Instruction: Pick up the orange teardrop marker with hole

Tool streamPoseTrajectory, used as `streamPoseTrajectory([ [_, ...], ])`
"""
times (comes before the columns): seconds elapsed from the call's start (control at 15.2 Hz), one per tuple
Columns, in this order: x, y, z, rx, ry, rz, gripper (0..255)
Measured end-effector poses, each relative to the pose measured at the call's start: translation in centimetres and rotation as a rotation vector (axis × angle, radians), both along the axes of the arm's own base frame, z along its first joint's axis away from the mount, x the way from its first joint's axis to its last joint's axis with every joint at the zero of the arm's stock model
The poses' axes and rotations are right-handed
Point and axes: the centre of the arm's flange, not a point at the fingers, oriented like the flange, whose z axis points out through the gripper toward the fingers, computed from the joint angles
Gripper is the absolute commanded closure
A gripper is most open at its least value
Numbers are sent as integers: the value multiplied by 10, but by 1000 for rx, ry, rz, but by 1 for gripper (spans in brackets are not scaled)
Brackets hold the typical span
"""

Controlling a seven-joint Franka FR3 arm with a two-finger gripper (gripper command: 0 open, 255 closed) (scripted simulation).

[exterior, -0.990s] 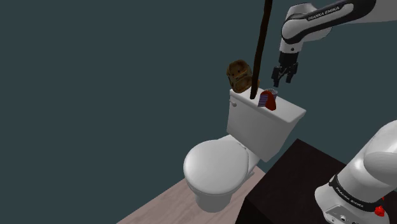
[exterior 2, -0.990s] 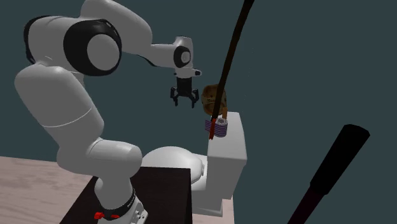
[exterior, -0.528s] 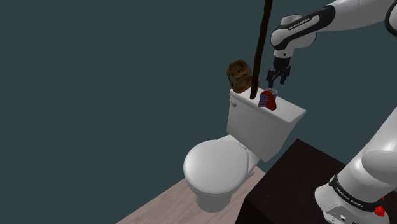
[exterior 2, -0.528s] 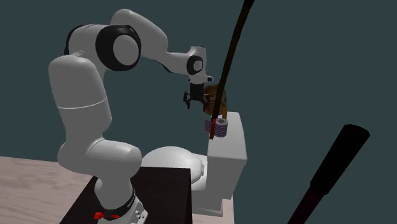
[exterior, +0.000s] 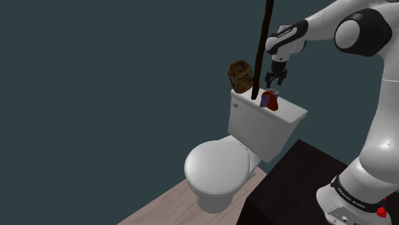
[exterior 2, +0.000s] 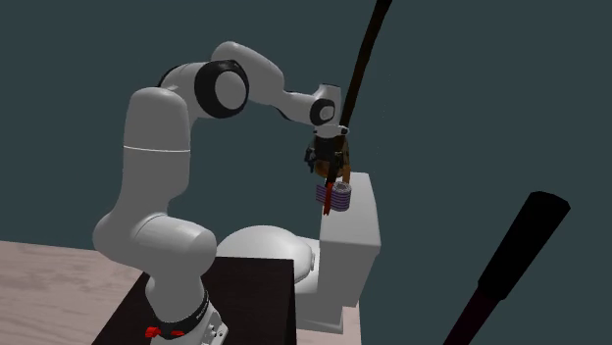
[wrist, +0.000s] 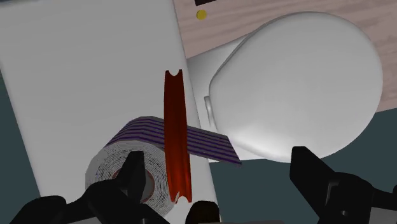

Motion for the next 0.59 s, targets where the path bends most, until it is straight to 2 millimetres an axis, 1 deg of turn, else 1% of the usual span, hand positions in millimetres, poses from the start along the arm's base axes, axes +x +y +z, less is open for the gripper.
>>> streamPoseTrajectory([
  [0.2, 20, -27, -23, 3, -4, -12, 0],
  [0.4, 26, -33, -39, 5, -5, -15, 0],
  [0.59, 27, -34, -54, 5, -5, -15, 0],
])
